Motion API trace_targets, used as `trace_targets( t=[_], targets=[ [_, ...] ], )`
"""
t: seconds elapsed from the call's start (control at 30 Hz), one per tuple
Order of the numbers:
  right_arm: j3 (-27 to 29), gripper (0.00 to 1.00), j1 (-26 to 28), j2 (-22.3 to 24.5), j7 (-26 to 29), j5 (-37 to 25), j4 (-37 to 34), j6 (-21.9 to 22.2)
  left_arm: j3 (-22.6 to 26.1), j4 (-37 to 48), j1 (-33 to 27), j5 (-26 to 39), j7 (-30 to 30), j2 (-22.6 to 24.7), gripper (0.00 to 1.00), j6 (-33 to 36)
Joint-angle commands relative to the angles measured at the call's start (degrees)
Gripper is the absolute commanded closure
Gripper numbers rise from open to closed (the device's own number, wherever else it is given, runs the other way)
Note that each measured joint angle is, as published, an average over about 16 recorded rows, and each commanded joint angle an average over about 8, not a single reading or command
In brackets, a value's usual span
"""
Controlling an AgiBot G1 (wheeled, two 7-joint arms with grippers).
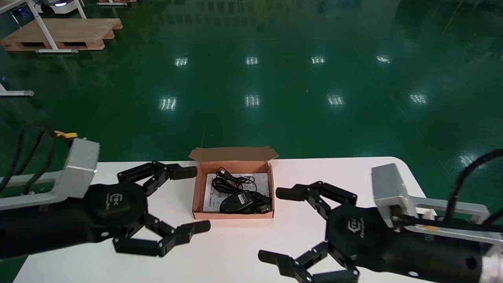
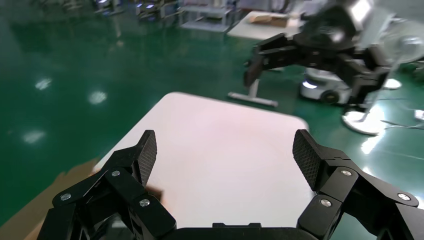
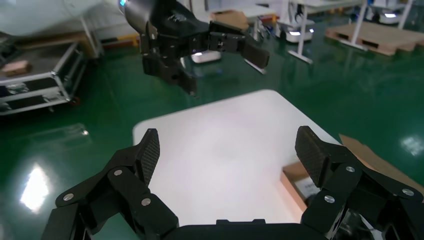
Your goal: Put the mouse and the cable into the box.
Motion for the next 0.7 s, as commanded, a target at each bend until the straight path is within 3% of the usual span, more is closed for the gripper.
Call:
trace_targets(
  t=[0.03,0.37,0.7],
  targets=[
    [2.0,0.00,-1.2,1.5,0.4,1.3,1.2,-2.0,-1.5,-2.4,1.5,-1.8,-0.4,-1.3,0.00,1.7],
    [10.0,0.00,-5.7,7.2,2.0,6.6,5.9,-9.7,-7.2,-11.4,7.2,-8.7,-1.8,-5.9,0.00,8.2],
    [10.1,0.00,-5.8,7.3,2.0,6.8,6.0,-9.9,-7.2,-11.3,7.2,-8.7,-1.8,-5.9,0.00,8.1]
  ],
)
